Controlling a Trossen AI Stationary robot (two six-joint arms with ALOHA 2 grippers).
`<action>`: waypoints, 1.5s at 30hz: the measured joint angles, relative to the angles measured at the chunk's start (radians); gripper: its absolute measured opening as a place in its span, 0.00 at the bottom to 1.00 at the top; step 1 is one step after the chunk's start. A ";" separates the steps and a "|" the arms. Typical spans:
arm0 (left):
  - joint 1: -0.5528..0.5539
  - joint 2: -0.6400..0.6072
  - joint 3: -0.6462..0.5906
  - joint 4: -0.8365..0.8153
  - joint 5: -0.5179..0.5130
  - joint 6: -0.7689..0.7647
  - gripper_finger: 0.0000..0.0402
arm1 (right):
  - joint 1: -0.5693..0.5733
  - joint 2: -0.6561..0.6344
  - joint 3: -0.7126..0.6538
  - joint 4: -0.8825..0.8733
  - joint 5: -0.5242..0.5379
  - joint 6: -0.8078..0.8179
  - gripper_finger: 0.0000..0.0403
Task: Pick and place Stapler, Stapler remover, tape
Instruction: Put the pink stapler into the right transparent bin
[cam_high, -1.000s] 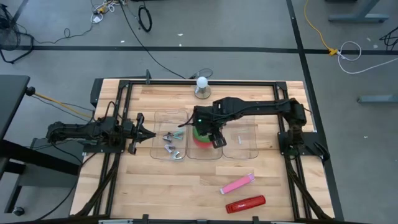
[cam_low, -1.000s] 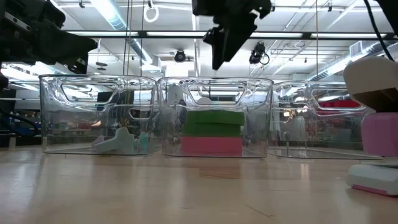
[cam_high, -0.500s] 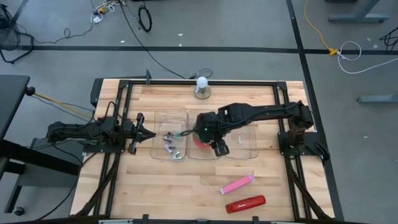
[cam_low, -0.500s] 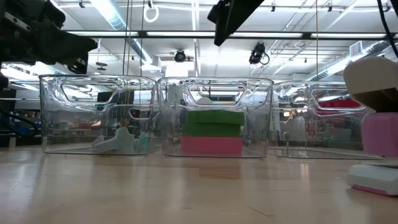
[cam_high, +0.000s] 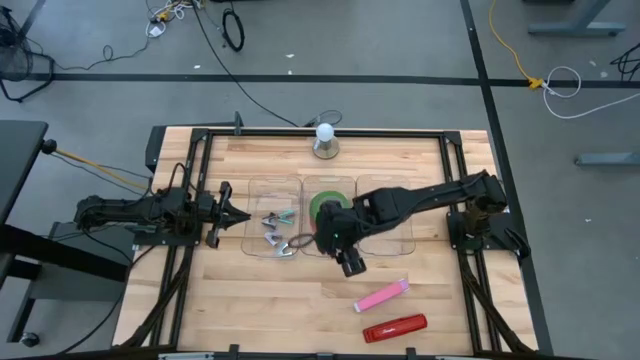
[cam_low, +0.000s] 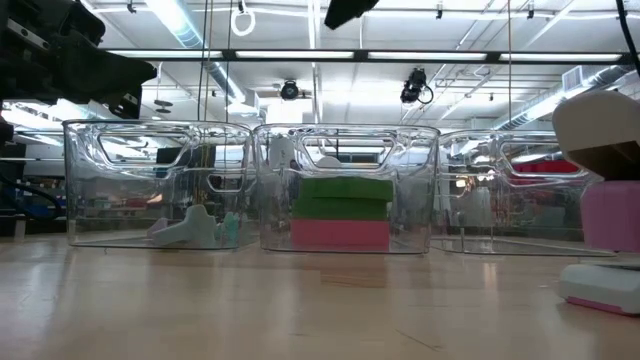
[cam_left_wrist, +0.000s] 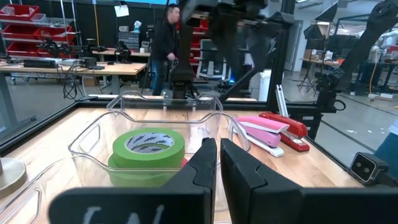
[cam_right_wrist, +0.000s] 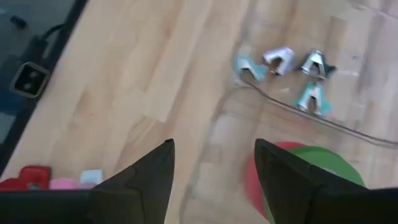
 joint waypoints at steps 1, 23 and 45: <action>0.000 0.000 0.000 0.000 0.000 0.000 0.06 | 0.011 0.000 0.000 0.000 0.000 -0.006 0.55; 0.000 0.000 0.000 0.000 0.000 0.000 0.06 | 0.295 -0.005 0.000 -0.023 0.001 0.090 0.60; 0.000 0.000 0.000 0.000 0.000 0.000 0.06 | 0.349 -0.129 -0.437 0.086 -0.004 0.174 0.74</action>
